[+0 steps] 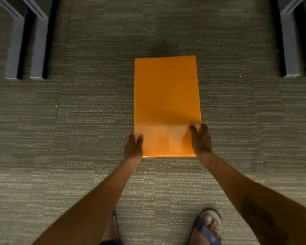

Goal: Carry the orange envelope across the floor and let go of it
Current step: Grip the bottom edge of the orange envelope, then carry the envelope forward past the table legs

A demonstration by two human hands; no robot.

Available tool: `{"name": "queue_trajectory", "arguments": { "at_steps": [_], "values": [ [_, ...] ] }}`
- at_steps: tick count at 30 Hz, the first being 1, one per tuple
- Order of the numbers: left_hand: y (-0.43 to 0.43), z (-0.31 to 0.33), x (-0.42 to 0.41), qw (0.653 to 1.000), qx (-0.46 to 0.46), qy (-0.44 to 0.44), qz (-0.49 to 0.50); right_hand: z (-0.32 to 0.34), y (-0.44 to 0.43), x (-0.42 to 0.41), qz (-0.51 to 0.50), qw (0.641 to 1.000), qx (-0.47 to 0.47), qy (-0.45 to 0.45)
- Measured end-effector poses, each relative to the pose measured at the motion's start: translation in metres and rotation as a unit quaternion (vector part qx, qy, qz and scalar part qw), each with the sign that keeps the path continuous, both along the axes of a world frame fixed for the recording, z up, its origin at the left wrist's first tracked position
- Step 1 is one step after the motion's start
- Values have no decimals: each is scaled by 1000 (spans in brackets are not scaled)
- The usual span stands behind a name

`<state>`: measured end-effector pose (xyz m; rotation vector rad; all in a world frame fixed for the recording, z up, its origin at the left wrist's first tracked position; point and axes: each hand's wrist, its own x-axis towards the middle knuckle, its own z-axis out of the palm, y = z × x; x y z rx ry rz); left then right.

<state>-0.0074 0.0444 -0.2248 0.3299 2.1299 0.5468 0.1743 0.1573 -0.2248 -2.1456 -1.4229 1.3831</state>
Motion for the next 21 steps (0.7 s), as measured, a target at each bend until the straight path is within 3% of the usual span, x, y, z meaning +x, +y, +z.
{"name": "queue_trajectory", "arguments": {
  "at_steps": [8,21],
  "values": [
    [-2,-4,4,991,72,-55,94,-10,2,4,-49,997,-5,56],
    [-10,36,-33,977,109,-5,183,27,1,-49,-11,996,45,73]
  ]
}}
